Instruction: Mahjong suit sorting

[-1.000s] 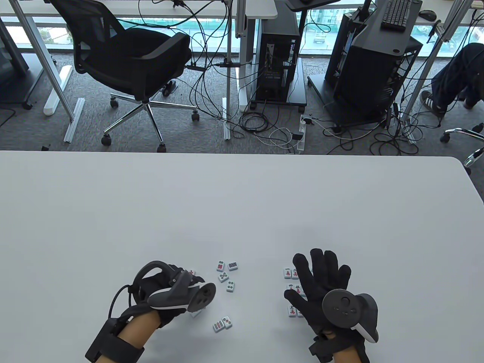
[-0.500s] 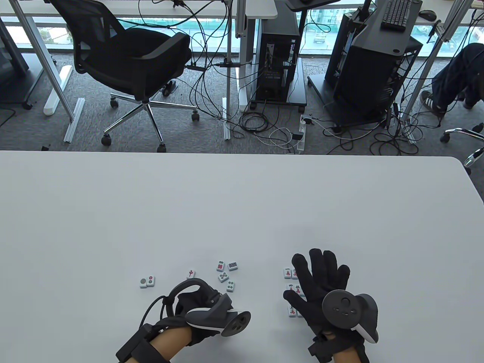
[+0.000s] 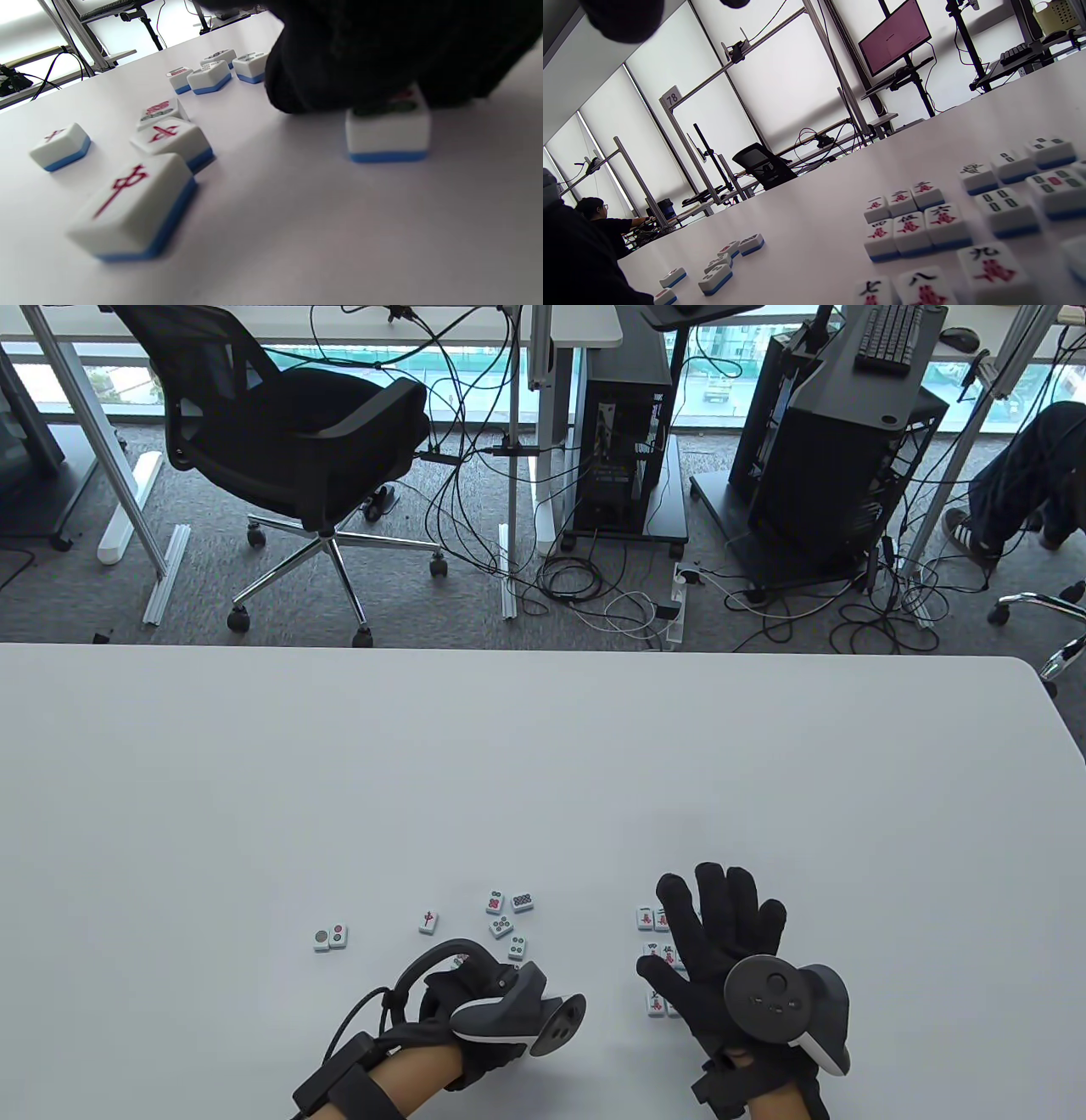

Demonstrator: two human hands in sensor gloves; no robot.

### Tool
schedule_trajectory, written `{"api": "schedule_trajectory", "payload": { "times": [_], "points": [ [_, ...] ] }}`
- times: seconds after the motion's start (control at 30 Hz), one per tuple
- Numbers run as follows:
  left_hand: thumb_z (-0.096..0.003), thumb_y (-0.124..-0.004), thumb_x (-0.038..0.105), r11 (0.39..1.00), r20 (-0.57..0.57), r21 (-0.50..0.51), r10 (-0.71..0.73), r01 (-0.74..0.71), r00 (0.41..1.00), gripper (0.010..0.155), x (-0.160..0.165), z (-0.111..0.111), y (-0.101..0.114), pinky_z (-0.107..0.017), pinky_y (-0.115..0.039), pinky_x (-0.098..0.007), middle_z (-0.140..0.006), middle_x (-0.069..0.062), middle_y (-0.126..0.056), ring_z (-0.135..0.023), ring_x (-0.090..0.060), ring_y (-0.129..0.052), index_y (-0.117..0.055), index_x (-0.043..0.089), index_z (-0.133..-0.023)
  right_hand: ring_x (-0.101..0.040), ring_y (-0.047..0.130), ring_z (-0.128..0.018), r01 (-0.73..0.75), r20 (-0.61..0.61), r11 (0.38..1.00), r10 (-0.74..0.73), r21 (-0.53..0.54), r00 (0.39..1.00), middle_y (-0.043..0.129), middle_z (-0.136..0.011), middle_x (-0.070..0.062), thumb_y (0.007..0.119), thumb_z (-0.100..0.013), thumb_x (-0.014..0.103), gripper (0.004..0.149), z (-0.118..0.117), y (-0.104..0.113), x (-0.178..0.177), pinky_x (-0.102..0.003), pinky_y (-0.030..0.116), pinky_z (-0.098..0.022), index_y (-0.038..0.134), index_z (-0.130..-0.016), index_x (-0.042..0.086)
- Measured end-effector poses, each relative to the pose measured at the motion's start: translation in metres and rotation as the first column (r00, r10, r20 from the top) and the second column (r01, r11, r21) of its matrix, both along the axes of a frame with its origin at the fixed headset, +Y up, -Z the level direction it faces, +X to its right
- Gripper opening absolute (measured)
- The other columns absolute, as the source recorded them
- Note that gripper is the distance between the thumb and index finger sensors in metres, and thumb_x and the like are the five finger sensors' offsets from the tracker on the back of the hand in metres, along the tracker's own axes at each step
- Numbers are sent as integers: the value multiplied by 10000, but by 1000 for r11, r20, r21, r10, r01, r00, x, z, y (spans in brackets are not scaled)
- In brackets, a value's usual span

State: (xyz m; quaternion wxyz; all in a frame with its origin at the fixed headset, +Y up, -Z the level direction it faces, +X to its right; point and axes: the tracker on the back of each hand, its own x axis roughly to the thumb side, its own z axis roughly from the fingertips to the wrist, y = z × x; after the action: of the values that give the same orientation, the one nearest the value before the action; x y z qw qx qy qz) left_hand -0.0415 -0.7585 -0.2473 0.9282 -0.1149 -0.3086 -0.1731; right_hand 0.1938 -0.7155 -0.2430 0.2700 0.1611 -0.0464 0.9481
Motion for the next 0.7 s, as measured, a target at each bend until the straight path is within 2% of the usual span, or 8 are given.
{"api": "schedule_trajectory", "payload": {
  "times": [0.1,0.3,0.37,0.4,0.5,0.57,0.7],
  "points": [
    [-260,-903,581,997,-35,-2,75,-75,997,612,-9,-6,11,-118,-833,-312,-282,171,-995,-19,-52,-904,-918,128,-671,-390,-29,-1033,-3,-1,1000,3,1,1000,92,-1196,-101,598,-514,644,761,0,0,0,-680,34,-683,217,-1121,387],
    [-244,-930,552,978,-125,158,159,-139,979,608,-62,-36,57,-166,-841,-325,-322,161,-1003,-62,-67,-926,-911,153,-702,-390,-31,-1032,-3,1,1000,3,0,1000,90,-1196,-101,597,-515,644,760,0,0,0,-680,33,-683,218,-1121,386],
    [-246,-933,541,982,-148,126,161,-143,976,604,-86,-48,64,-186,-845,-329,-346,164,-1003,-94,-70,-934,-902,170,-722,-389,-32,-1032,-2,1,1000,2,-1,1000,89,-1195,-102,598,-515,644,760,0,0,0,-679,33,-684,217,-1121,387],
    [-249,-938,531,982,-206,114,169,-148,964,603,-101,-54,66,-192,-843,-334,-351,158,-1003,-99,-76,-935,-899,165,-726,-389,-33,-1032,-2,2,1000,2,-1,1000,89,-1196,-101,597,-515,644,761,0,0,0,-680,33,-683,217,-1121,387],
    [-250,-940,524,985,-293,119,154,-124,944,601,-132,-65,62,-201,-843,-337,-358,154,-1002,-108,-78,-935,-895,170,-734,-390,-32,-1032,-8,3,1000,8,-3,1000,90,-1196,-103,597,-515,644,761,0,0,0,-680,33,-684,218,-1122,385],
    [-250,-939,523,990,-346,107,125,-93,930,598,-151,-70,51,-202,-843,-336,-359,155,-1002,-108,-77,-935,-895,174,-733,-391,-31,-1032,-13,3,1000,13,-7,1000,90,-1196,-102,597,-515,644,761,-1,0,0,-681,33,-683,217,-1122,386],
    [-252,-935,524,995,-390,78,92,-67,916,592,-168,-72,28,-199,-843,-334,-357,156,-1001,-106,-74,-934,-898,179,-731,-391,-30,-1032,-18,5,1000,19,-12,1000,92,-1197,-102,596,-516,645,761,-1,-1,0,-680,33,-683,218,-1122,386]
  ]
}}
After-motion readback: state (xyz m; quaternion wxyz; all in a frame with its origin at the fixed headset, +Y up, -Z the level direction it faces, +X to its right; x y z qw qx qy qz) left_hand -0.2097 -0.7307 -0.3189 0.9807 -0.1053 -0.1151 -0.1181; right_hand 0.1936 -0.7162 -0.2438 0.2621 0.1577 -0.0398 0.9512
